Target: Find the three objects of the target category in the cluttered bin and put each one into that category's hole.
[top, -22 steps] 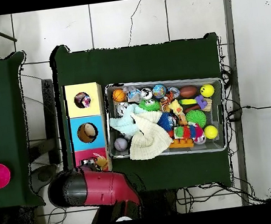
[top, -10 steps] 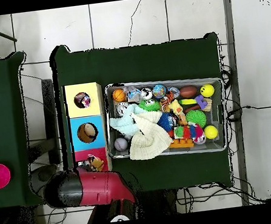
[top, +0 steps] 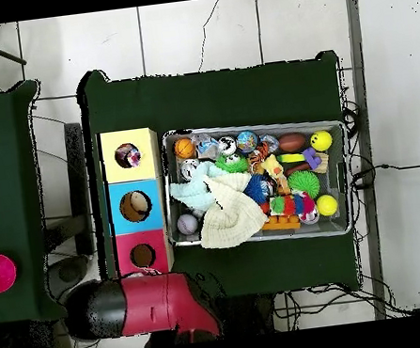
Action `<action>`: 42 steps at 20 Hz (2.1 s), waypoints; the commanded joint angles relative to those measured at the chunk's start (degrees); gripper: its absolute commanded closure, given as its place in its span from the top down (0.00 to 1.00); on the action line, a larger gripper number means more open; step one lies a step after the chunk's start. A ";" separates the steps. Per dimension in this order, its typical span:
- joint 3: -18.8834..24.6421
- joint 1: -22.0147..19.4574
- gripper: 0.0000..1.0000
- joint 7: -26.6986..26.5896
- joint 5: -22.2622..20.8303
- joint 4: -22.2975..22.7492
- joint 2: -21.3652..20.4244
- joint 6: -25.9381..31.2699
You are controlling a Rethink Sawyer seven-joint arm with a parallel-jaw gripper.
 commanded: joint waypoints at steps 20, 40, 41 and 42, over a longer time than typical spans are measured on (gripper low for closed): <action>4.99 -3.75 0.00 2.44 -1.57 -4.01 1.79 -1.23; 2.72 1.86 0.00 6.27 5.44 -5.96 6.33 -4.23; 2.52 1.96 0.00 6.19 5.26 -6.01 6.88 -4.79; 2.47 2.20 0.00 6.56 5.46 -6.16 7.31 -5.03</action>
